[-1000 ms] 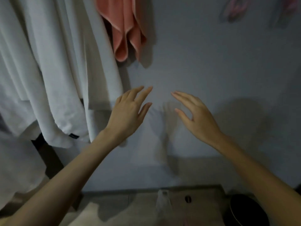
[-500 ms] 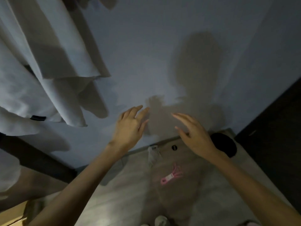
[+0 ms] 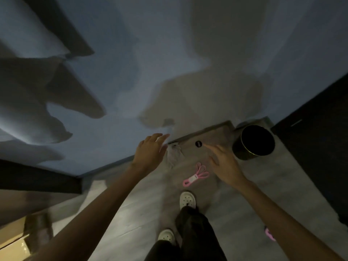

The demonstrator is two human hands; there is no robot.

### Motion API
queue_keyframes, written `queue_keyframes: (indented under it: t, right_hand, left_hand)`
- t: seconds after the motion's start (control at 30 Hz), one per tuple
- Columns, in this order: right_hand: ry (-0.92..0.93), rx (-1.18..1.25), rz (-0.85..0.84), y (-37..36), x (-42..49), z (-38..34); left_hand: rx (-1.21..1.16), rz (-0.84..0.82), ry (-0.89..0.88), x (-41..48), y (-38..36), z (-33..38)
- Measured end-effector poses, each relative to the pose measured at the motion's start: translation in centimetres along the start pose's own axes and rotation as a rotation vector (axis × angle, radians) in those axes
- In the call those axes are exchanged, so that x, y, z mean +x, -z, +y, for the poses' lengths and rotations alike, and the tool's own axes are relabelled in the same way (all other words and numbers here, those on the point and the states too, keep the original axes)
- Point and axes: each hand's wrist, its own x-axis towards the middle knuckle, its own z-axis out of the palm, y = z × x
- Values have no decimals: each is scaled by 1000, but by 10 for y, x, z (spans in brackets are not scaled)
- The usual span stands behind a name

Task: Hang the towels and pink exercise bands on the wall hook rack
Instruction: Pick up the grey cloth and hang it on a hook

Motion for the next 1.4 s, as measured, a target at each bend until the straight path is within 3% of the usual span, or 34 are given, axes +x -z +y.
queue_keyframes:
  t: [0.4, 0.67, 0.83, 1.03, 1.2, 1.4]
  right_hand:
    - [-255, 49, -130, -133, 106, 130]
    - [-273, 99, -148, -333, 154, 259]
    - [-385, 143, -148, -472, 167, 345]
    - [-456, 187, -150, -580, 207, 418]
    - [-380, 7, -4, -626, 235, 452]
    - [-357, 12, 41, -621, 243, 448]
  left_hand:
    - [-154, -181, 184, 109, -179, -64]
    - [-219, -209, 191, 158, -392, -150]
    - [-158, -328, 83, 191, -537, -210]
    - [-164, -338, 20, 227, -662, -259]
    - [-175, -180, -10, 239, -717, -273]
    - [-286, -91, -5, 242, -707, -269]
